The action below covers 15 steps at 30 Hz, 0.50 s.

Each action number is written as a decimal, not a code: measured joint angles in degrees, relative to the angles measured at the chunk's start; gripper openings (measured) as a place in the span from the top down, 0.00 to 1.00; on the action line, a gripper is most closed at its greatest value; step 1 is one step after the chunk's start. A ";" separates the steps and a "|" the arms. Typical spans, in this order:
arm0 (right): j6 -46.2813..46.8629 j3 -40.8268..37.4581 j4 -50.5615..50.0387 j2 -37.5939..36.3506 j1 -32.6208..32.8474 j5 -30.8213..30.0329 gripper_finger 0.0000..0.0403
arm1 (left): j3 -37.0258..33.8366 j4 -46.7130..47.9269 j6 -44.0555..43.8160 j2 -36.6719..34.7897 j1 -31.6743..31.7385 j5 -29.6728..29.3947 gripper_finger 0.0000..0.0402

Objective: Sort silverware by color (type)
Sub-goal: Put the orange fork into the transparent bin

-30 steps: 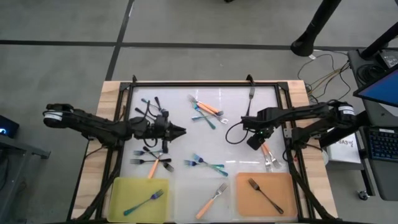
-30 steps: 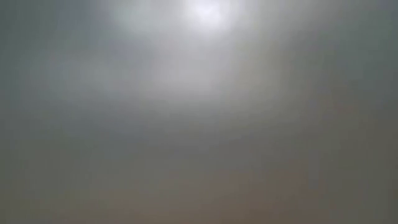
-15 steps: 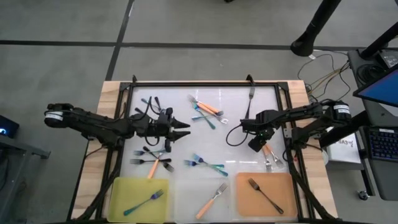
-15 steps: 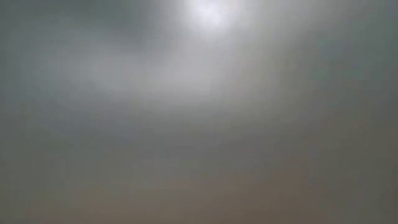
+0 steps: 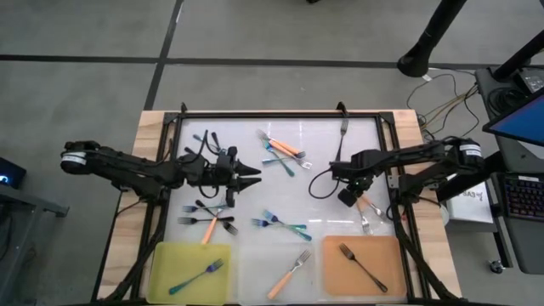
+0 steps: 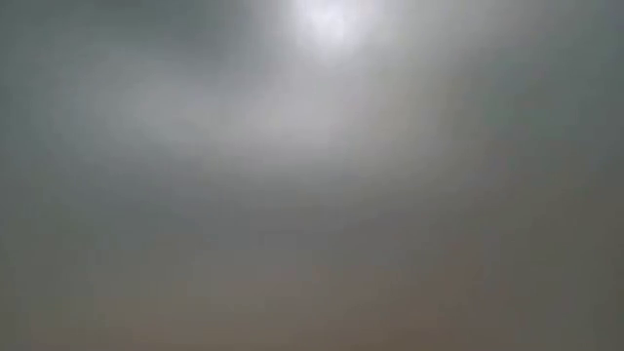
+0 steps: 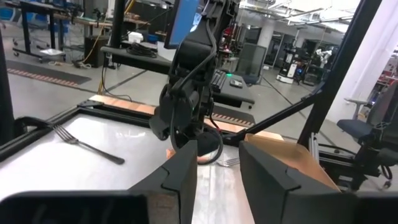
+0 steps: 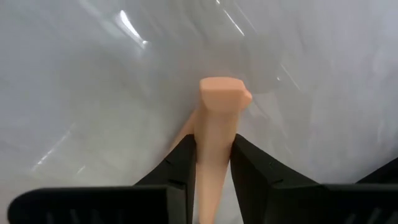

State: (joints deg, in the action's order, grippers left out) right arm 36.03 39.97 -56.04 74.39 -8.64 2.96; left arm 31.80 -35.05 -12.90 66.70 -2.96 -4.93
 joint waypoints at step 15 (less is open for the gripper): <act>-2.40 12.25 5.27 -8.59 1.26 -10.49 0.84 | 0.30 -3.20 -0.12 2.59 -2.37 0.00 0.76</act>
State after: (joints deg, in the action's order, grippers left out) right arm 33.63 52.21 -50.77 65.81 -7.38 -7.52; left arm 32.10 -38.25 -13.02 69.29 -5.33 -4.93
